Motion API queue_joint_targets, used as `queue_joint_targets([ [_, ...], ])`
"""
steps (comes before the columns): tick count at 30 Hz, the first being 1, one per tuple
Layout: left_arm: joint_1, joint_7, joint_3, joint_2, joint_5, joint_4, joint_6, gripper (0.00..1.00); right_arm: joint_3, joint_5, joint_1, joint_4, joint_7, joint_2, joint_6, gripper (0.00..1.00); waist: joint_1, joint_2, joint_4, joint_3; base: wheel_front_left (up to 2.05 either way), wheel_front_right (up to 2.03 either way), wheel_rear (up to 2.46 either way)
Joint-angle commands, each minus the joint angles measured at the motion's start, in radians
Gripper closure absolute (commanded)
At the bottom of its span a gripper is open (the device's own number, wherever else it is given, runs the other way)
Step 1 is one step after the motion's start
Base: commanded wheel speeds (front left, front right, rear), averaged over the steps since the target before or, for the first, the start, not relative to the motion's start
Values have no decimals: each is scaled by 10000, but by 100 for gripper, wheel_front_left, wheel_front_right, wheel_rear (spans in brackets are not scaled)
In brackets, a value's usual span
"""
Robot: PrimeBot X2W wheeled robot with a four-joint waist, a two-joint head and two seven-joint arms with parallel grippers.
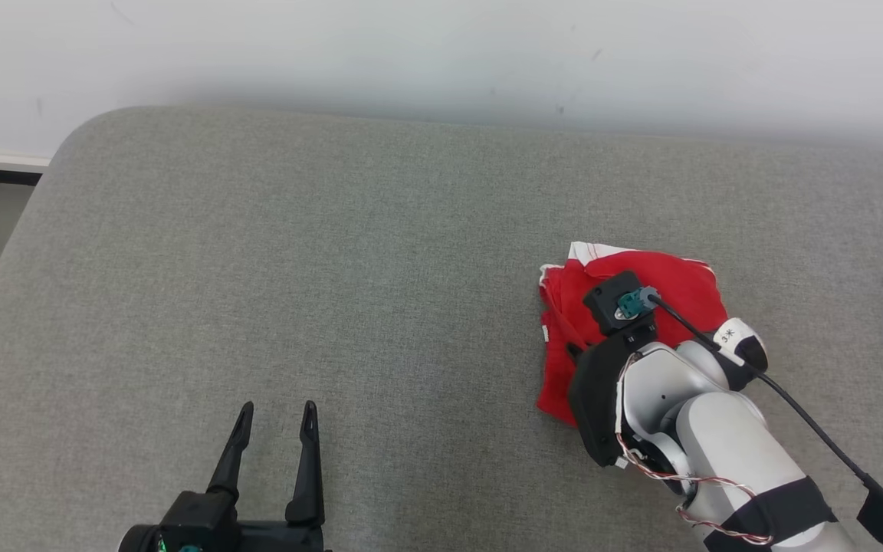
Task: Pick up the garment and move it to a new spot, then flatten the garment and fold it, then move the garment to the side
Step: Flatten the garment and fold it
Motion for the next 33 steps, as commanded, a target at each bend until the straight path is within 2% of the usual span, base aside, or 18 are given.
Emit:
queue_joint_targets([
  [1, 132, -26, 2, -14, -8, 18, 56, 0, 52, 164, -71, 23, -172, 138, -30, 98, 0, -1, -22, -14, 0, 0, 0],
  [2, 135, -26, 14, -14, -5, 24, 54, 0, -1, 216, -91, 60, -300, 216, -30, 40, 0, -1, -40, -16, 0, 0, 0],
  [3, 135, -26, 12, -14, -4, 34, 49, 0, 28, 343, -76, 90, -412, 320, -30, 0, 0, -1, -54, -23, 0, 0, 0],
  [7, 165, -26, -24, -13, 0, 83, 39, 0, -8, 1497, -76, -225, -803, 693, -30, 0, 0, -1, -135, -76, 0, 0, 0],
  [11, 216, -26, -46, -13, -8, 112, 49, 0, -513, 2064, -131, -1021, -1267, 530, -30, 0, 0, -1, -224, -163, 0, 0, 0],
  [17, 297, -26, -75, -13, 5, 152, 28, 0, -2294, 1015, 353, -1773, -1800, 139, -30, 0, 0, -1, -320, -305, 0, 0, 0],
  [20, 292, -26, -103, -11, 12, 142, 20, 0, -3255, 212, 790, -1920, -2316, 178, -30, 0, 0, -1, -324, -334, 0, 0, 0],
  [24, 216, -26, -89, -11, 57, 90, 5, 0, -4114, -344, 1378, -1716, -2934, 633, -30, 0, 0, -1, -328, -276, 0, 0, 0],
  [33, 64, -26, 13, -12, 108, 75, -25, 0, -3826, -645, 1508, -1174, -3176, 1308, -30, 0, 0, -1, -350, -145, 0, 0, 0],
])
